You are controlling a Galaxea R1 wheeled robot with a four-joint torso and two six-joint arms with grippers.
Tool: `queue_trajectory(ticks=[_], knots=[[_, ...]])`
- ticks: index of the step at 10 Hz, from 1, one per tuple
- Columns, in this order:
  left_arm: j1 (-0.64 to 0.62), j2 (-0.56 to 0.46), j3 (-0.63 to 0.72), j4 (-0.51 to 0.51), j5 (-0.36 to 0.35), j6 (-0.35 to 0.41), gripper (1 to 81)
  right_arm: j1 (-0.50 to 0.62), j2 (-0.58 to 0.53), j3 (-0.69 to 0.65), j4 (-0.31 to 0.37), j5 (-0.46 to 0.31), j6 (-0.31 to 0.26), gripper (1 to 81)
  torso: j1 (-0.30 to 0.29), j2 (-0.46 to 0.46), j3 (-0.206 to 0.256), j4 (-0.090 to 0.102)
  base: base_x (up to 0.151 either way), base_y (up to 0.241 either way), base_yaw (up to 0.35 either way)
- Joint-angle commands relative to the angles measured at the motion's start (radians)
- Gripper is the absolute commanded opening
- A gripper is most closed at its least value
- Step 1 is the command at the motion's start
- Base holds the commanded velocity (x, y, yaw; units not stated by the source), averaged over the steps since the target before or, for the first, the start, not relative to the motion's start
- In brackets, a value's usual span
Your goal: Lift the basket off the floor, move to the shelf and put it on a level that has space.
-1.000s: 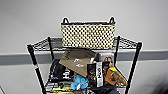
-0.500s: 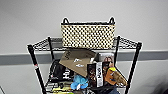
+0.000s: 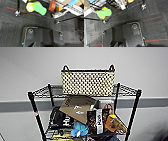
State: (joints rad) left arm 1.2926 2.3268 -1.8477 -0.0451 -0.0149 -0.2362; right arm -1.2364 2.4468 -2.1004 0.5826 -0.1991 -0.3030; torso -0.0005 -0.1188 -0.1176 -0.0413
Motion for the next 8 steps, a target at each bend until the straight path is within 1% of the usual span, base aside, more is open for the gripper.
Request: queue_trajectory(ticks=[1,3,7,8], knots=[[-0.026,0.042,-0.073,0.041,0.01,0.005,81.1,0.007,0.066,-0.099,0.006,-0.034,-0.048,81.1,0.001,0.0,0.0,0.0,0.0,0.0,0.0],[-0.008,0.092,-0.143,0.041,-0.002,0.005,81.1,-0.024,0.138,-0.183,0.005,-0.014,-0.059,81.1,0.001,0.0,0.0,0.0,0.0,0.0,0.0],[0.026,0.213,-0.279,0.054,-0.002,0.005,81.1,-0.059,0.281,-0.368,-0.004,-0.014,-0.073,81.1,0.001,-0.001,0.0,0.0,0.0,0.0,0.0],[0.031,0.231,-0.305,0.054,-0.002,0.005,81.1,-0.067,0.304,-0.403,-0.004,-0.014,-0.074,81.1,0.001,-0.001,0.001,0.0,0.0,0.0,0.0]])
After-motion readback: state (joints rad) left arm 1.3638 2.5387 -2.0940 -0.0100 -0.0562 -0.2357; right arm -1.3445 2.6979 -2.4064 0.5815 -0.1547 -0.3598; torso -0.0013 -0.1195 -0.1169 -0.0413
